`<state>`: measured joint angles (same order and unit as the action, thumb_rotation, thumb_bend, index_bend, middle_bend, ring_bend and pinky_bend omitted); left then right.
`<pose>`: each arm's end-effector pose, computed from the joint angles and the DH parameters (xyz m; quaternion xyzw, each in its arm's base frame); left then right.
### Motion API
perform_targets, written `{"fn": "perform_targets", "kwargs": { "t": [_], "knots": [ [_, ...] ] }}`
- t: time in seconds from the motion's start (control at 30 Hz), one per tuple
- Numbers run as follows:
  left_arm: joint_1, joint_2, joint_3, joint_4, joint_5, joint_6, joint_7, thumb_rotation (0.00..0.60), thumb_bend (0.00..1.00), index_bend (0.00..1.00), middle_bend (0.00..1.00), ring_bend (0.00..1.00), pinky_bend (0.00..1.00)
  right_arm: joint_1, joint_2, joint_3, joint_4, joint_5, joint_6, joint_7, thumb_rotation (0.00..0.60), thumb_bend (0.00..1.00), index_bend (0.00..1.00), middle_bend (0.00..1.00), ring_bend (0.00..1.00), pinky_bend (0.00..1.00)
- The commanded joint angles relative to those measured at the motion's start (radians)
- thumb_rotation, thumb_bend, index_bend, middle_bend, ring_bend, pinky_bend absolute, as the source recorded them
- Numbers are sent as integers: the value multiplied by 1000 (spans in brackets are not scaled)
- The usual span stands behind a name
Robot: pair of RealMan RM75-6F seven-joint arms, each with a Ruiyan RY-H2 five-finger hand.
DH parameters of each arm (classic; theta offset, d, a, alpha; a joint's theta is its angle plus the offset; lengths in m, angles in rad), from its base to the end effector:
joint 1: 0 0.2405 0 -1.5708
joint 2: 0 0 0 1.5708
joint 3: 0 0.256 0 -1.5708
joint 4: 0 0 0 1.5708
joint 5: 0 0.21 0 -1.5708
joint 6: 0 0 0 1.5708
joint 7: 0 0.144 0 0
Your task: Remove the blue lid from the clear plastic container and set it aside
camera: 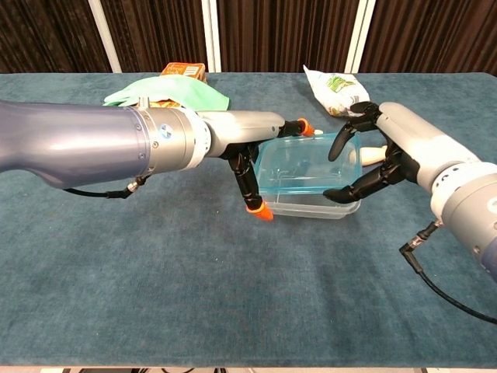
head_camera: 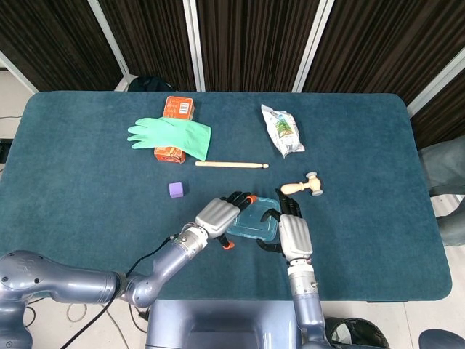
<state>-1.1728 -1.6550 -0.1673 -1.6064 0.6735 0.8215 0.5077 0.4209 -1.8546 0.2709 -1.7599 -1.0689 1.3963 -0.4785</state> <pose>-0.0093 0.3230 -0.0815 -0.8237 -0.3886 -0.3226 0.2576 -0.1172 -0.2552 -0.0310 0.5128 -0.5539 0.4786 0.4485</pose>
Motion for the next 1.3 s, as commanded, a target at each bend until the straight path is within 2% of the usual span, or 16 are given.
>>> {"fn": "perform_targets", "kwargs": {
  "t": [0.03, 0.87, 1.3],
  "knots": [
    [-2, 8, 3, -3, 7, 6, 6, 600, 0, 0, 0, 0, 120, -2, 0, 1, 2, 6, 0, 1, 600, 609, 491, 12, 0, 0],
    [-1, 15, -1, -10, -21, 19, -20, 600, 0, 0, 0, 0, 122, 5, -6, 2, 5, 11, 0, 10, 600, 610, 491, 14, 0, 0],
    [-16, 9, -7, -19, -61, 26, -11, 600, 0, 0, 0, 0, 127, 11, 6, 17, -9, 6, 2, 13, 600, 655, 491, 18, 0, 0]
  ]
}}
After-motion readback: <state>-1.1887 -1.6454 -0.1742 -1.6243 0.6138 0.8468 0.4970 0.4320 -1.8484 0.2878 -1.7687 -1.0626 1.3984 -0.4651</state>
